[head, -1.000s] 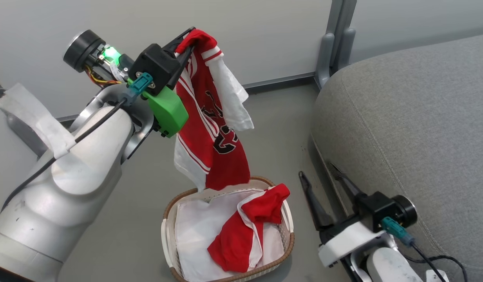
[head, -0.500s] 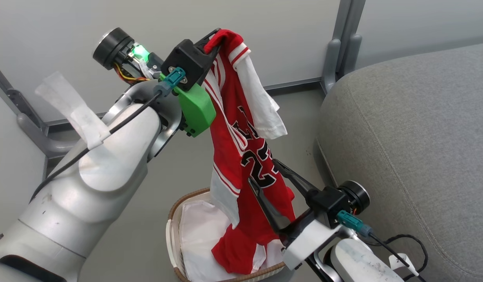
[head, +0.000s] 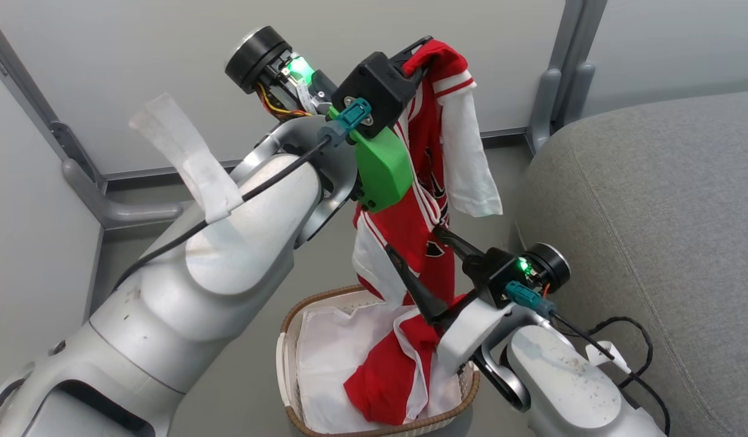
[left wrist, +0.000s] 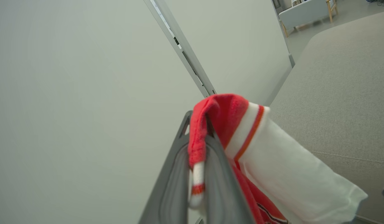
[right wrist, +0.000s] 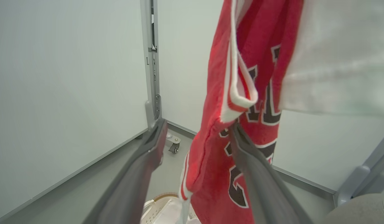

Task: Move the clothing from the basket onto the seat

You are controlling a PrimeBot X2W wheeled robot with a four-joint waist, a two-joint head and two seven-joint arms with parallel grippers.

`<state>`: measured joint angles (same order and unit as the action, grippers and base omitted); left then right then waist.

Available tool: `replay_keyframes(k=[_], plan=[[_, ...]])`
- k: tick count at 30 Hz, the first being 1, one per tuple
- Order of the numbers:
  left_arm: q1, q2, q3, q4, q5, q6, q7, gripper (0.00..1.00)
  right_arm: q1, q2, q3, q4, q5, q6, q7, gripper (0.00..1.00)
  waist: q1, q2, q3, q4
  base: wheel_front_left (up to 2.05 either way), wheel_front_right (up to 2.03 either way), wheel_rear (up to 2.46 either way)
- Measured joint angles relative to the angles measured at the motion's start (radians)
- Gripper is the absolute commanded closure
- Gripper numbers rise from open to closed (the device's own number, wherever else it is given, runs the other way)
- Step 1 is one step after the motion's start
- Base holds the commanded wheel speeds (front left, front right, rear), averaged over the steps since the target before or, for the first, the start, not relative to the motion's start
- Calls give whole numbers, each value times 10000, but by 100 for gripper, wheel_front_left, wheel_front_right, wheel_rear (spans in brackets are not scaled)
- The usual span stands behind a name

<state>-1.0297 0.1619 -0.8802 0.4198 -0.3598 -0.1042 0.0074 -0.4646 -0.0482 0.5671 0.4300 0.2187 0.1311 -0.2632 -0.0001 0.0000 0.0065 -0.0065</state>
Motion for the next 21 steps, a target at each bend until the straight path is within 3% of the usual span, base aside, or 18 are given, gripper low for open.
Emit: replay_keyframes(k=[4, 5, 6, 8, 21], plan=[[-61, -176, -36, -73, -102, 0, 2, 100, -331, 0, -40, 495, 8, 0, -2, 0, 0, 1, 7, 186, 0, 0, 0], [-61, -198, -44, -90, -109, 0, 2, 100, -402, 0, -38, 610, 8, 0, 0, 7, 0, 0, 12, 225, 0, 0, 0], [-61, -201, -46, -104, -130, 2, 2, 100, -440, 2, -48, 671, 12, 0, 0, 50, 0, 0, 20, 255, 0, 0, 0], [-60, -157, -33, -104, -148, 46, 2, 100, -479, 2, -73, 788, 17, 0, 0, 100, 0, 0, 44, 279, 0, 0, 0], [1023, 715, 558, 290, -828, 625, -299, 100, -157, -2, -458, -249, -107, 0, 0, 100, 0, 0, 138, -73, 0, 0, 0]])
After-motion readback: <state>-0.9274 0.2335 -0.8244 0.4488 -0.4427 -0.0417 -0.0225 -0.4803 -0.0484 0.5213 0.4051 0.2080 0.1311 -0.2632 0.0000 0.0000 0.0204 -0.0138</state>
